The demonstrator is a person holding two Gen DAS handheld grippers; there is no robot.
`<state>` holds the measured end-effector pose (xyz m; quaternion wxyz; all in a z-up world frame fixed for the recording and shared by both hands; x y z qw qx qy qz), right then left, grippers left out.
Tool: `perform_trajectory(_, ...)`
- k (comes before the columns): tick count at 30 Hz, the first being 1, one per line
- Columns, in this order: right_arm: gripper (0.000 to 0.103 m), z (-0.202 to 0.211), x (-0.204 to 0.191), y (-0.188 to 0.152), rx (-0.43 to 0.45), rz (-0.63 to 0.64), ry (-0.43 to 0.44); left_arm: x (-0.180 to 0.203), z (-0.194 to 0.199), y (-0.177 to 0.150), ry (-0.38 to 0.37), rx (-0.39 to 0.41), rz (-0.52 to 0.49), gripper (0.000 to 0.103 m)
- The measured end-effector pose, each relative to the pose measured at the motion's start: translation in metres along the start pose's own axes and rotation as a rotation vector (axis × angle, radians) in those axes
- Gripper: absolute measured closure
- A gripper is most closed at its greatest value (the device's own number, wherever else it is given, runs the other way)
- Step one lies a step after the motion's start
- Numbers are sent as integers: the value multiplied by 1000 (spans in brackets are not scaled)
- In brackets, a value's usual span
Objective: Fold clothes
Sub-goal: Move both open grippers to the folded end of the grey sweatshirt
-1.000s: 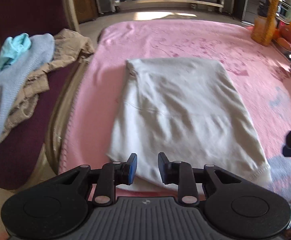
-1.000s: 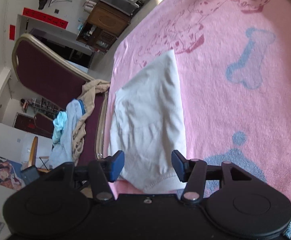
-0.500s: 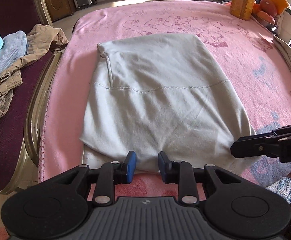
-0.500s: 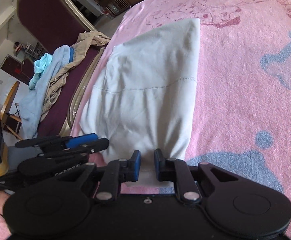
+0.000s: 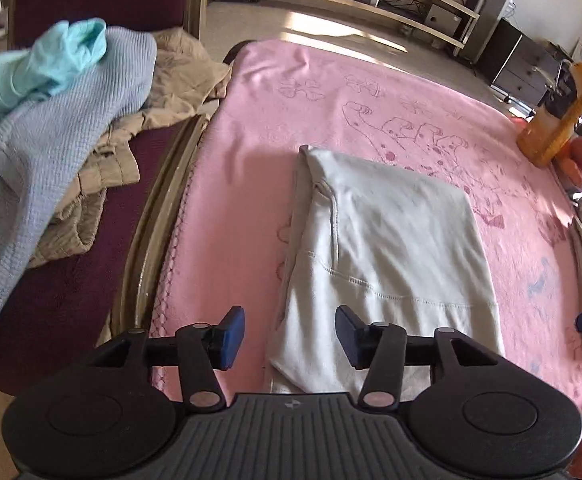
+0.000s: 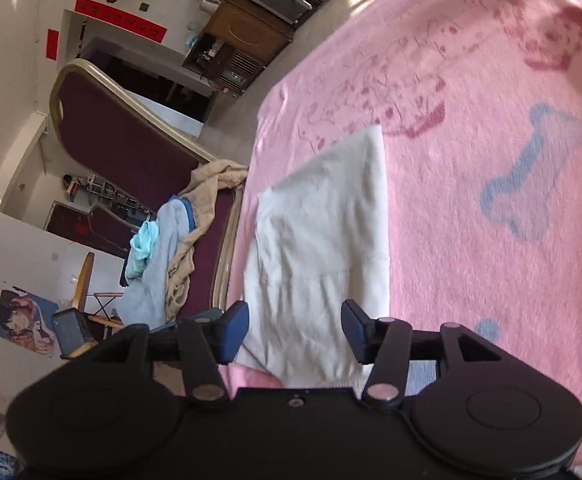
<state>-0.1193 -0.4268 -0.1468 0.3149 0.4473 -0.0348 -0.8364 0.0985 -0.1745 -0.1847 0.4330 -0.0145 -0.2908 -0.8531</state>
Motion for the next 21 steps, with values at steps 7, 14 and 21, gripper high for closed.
perform_trajectory(7,44,-24,-2,51,89,120,-72,-6,-42,16,-1,-62,77,52)
perform_trajectory(14,53,-77,41,47,-4,-10,-91,-16,-57,44,7,-29,121,45)
perform_trajectory(21,53,-111,51,41,-86,-53,-64,-16,-67,38,-7,-70,132,45)
Point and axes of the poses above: each gripper's, at about its wrist camera, not at the fingertips, and z roughly against the way its jaws point, x to its right, y to its top, the point moved 6 cm from there along -z, roughly the way its jaws point, and after that the axes turned 5 degrees about -y, right-handed, at the moved point
